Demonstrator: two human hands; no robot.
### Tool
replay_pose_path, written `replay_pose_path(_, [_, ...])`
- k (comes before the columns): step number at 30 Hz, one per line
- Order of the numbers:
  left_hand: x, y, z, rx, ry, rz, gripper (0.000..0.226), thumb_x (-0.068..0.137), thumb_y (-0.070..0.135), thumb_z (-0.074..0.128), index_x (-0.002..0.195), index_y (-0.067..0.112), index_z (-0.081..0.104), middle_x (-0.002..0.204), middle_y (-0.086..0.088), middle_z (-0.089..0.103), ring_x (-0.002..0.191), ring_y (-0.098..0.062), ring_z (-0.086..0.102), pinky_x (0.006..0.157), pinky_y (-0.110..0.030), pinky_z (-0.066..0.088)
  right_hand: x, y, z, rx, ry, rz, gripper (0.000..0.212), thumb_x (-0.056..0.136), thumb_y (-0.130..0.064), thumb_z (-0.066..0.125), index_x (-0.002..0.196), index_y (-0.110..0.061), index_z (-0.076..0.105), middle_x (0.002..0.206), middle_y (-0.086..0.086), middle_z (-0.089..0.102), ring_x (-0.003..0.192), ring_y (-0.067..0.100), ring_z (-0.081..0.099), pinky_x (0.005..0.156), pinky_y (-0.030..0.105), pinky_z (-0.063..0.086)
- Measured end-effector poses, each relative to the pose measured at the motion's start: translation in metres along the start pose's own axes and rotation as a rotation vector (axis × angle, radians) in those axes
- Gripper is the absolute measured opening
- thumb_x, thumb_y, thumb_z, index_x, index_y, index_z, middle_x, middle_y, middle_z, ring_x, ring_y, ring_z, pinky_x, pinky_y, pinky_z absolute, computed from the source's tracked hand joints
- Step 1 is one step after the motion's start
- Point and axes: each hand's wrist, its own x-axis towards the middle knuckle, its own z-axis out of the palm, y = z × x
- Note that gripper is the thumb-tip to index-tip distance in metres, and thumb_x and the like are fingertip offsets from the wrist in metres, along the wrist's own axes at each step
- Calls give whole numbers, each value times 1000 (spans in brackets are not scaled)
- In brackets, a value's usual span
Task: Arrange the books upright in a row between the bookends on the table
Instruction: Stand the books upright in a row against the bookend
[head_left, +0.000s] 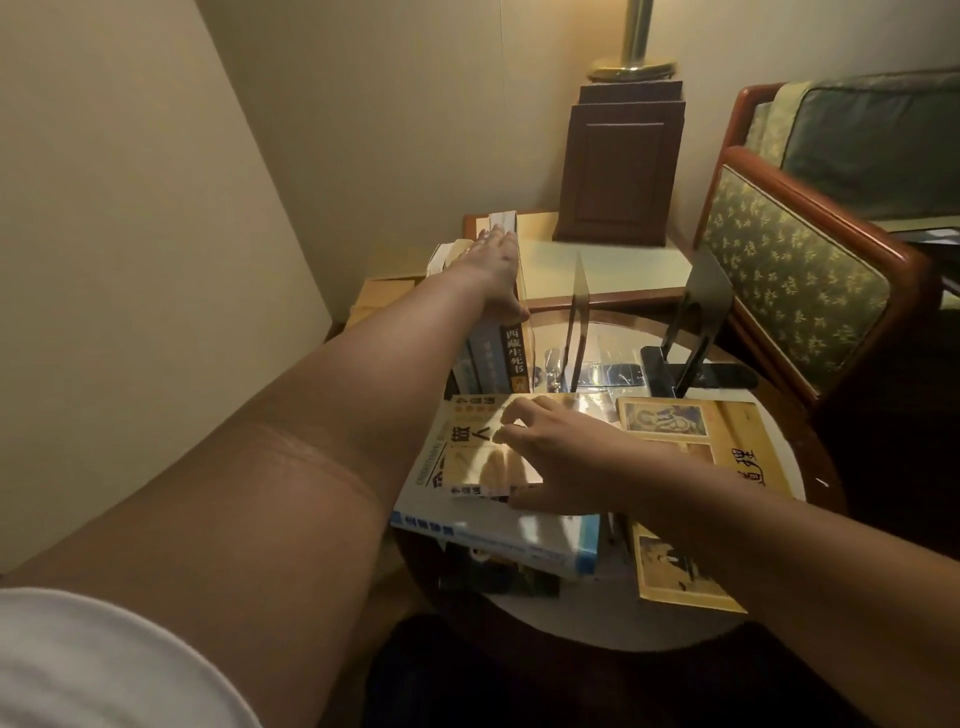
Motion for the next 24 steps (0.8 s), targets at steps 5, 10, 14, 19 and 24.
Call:
replay_pose_path(5, [-1, -5, 1, 1, 3, 28, 118, 84, 42, 78, 160, 8, -5, 169, -11, -7, 155, -26, -7, 127, -41, 7, 34, -25, 16, 29, -90, -48, 77, 92, -51, 66, 156, -44, 23, 163, 10, 21, 145, 35, 29, 105, 52, 50])
replay_pose_path(10, [-1, -8, 3, 3, 7, 43, 116, 85, 41, 77, 160, 7, -4, 169, -11, -7, 156, -26, -6, 127, -41, 7, 45, -29, 27, -51, -70, -150, 54, 100, -33, 56, 150, -41, 37, 155, 11, 34, 137, 38, 44, 96, 51, 56])
replay_pose_path(14, [-2, -7, 3, -11, 21, 45, 113, 86, 38, 77, 160, 8, -3, 169, -10, -7, 156, -26, -6, 126, -40, 6, 41, -19, 17, -66, 100, -206, 45, 101, -30, 56, 143, -18, 45, 136, 14, 57, 108, 32, 68, 77, 39, 63])
replay_pose_path(19, [-2, -9, 5, -5, 22, 52, 112, 87, 40, 75, 161, 8, -4, 169, -10, -7, 156, -25, -6, 126, -39, 6, 27, 1, -6, 85, 401, -217, 17, 103, -25, 45, 118, -18, 42, 104, 12, 70, 73, 29, 73, 52, 35, 61])
replay_pose_path(24, [0, -9, 4, 17, 11, 53, 113, 87, 41, 76, 161, 10, -3, 169, -9, -7, 156, -25, -6, 125, -39, 7, 4, 27, -18, 148, 681, -224, 18, 107, -15, 50, 124, -10, 49, 97, 10, 71, 69, 15, 70, 58, 20, 58])
